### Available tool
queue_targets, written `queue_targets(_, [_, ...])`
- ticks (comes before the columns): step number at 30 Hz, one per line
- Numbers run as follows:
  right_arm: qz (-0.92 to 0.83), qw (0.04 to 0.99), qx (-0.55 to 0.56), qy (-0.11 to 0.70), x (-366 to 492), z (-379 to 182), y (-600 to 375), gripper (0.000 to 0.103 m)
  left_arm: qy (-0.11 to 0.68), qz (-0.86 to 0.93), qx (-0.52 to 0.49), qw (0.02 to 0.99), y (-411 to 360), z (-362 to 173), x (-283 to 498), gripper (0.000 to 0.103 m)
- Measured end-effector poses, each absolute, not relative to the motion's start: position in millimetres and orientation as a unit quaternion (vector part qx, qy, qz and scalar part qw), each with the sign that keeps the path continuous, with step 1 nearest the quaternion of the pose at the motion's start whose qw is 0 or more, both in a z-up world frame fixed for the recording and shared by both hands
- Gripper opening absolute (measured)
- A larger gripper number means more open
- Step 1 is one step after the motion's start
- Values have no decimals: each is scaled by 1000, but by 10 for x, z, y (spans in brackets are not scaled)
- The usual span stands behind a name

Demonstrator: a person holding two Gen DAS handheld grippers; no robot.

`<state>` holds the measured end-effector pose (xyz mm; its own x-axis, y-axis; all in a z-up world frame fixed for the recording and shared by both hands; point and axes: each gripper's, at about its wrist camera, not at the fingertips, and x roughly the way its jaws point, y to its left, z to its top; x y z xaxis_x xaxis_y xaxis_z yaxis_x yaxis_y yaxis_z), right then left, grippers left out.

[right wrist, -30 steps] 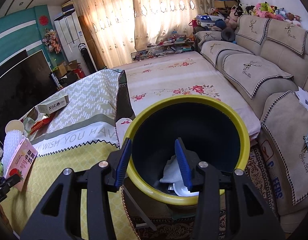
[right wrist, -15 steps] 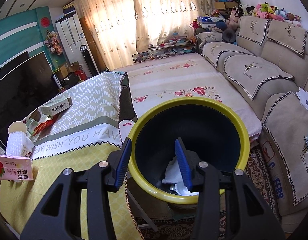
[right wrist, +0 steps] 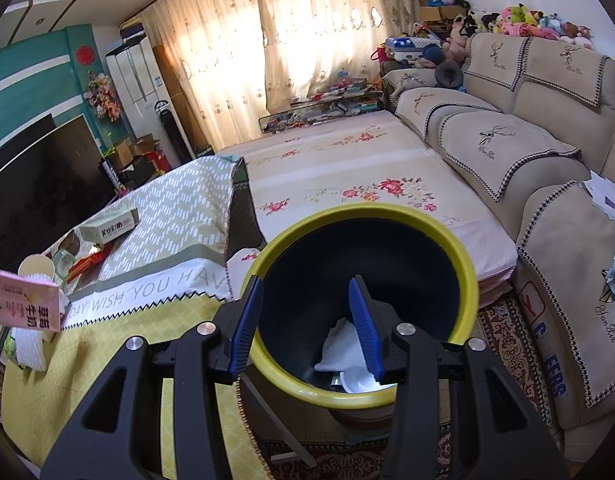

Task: Collect trash
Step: 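Carry the pink milk carton to the bin and open the left tool, then grasp the white foam fruit net with the right tool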

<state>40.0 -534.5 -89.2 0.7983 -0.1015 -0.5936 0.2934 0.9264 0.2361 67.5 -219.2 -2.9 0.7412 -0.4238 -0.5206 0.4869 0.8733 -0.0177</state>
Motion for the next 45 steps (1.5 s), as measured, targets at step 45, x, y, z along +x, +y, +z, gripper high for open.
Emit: queue_targets(45, [-123,932,141,309,214,-846,-5326,47,259,-278,-8,925,-2297,43,703,67])
